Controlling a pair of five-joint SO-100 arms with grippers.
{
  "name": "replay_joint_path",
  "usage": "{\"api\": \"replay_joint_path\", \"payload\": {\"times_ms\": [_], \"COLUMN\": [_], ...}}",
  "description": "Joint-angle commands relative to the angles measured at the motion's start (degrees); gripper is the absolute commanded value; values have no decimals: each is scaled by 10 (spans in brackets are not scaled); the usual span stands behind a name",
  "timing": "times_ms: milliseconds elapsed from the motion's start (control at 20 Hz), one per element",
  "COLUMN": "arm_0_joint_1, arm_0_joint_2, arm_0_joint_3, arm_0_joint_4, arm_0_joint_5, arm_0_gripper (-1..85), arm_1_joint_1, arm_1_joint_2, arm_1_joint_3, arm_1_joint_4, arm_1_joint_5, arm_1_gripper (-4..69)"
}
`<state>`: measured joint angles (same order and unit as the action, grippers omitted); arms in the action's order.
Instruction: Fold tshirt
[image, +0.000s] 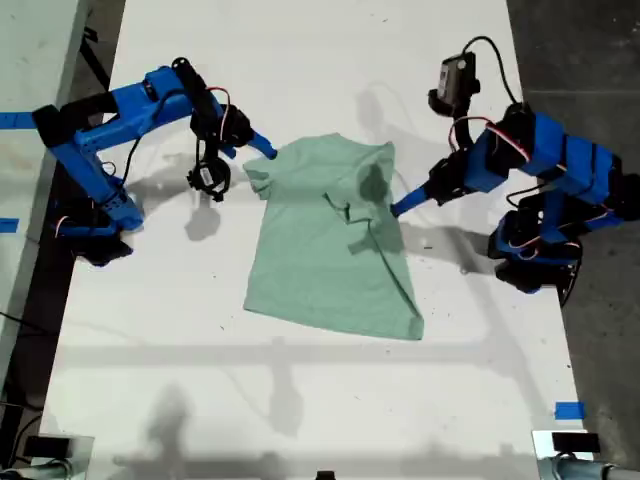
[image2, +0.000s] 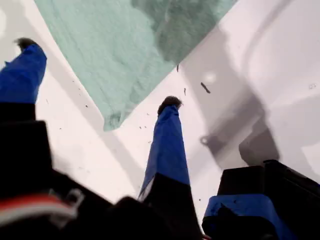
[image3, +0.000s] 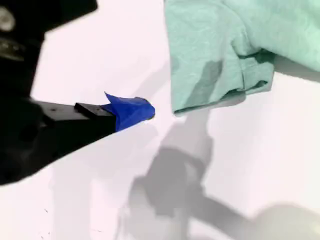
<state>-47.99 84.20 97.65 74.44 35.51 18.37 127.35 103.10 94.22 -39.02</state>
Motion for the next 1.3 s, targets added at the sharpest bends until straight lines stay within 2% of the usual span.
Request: {"api": "replay_joint_path", "payload": {"times_ms": [0, 300, 350, 500, 550, 850, 1000, 1250], "arm_0_joint_1": [-15, -35, -41, -51, -53, -53, -65, -86], "arm_0_joint_2": [-51, -178, -185, -189, -189, -185, -150, 69], "arm_0_joint_3": [-18, -56, -69, -82, -84, -96, -80, -4], "arm_0_joint_4": [-33, -40, -33, -28, -28, -24, 8, 76], "arm_0_joint_5": [5, 7, 9, 9, 9, 8, 10, 5], "arm_0_gripper": [357, 345, 298, 52, 31, 1, 1, 1], "arm_1_joint_1": [-11, -20, -20, -20, -20, -17, -18, -19], "arm_1_joint_2": [52, 141, 156, 192, 200, 232, 233, 237], "arm_1_joint_3": [12, 74, 86, 120, 126, 148, 155, 166], "arm_1_joint_4": [-9, -11, -14, -22, -22, -25, -28, -36], "arm_1_joint_5": [11, 32, 33, 35, 35, 33, 35, 38], "arm_1_gripper": [436, 431, 428, 422, 421, 410, 406, 398]}}
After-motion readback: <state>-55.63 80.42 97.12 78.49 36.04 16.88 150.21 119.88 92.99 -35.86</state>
